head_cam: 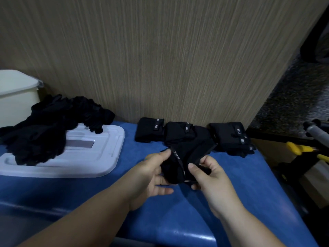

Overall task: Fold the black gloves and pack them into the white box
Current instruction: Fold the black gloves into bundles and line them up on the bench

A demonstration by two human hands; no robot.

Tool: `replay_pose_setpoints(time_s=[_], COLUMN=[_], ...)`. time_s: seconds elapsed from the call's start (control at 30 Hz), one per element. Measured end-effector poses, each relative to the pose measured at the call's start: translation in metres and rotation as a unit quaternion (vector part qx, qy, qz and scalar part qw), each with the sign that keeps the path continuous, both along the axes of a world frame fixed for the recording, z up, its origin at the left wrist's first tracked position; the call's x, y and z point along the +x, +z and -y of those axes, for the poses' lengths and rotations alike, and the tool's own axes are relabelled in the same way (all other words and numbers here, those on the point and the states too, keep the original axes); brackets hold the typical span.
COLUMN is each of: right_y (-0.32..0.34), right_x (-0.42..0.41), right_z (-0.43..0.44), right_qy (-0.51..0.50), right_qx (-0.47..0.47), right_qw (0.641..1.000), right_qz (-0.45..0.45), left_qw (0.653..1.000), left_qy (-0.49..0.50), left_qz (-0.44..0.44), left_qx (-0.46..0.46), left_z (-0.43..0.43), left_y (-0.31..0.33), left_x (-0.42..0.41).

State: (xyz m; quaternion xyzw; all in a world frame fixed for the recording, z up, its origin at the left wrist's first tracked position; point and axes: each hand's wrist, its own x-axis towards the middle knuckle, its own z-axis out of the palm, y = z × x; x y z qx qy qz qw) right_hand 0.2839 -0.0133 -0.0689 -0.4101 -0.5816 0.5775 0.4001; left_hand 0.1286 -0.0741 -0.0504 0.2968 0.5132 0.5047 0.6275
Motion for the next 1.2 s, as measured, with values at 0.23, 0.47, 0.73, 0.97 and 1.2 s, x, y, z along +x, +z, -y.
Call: replay_pose_setpoints(time_s=[0.23,0.47,0.73,0.97,1.2], right_y=[-0.003,0.001,0.005,0.009,0.010], right_x=[-0.003,-0.001,0.000,0.001,0.006], right_z=[0.006,0.000,-0.002,0.002,-0.001], right_qy=[0.031,-0.015,-0.022,0.077,0.024], right_qx=[0.033,-0.012,-0.092,-0.166,-0.095], right_qw=[0.998,0.999,0.992,0.972,0.991], right_qz=[0.032,-0.034,-0.084,-0.149,-0.087], left_qw=[0.992,0.995,0.954,0.879,0.966], left_qy=[0.060,0.085,0.125,-0.015,0.092], left_qz=[-0.115,-0.038,-0.262,-0.440,-0.228], left_qx=[-0.006,0.025,0.071,0.184,0.080], left_z=[-0.003,-0.010,-0.006,0.000,-0.008], left_y=[-0.009,-0.009,-0.011,-0.016,-0.013], left_x=[0.003,0.000,-0.004,0.001,-0.006])
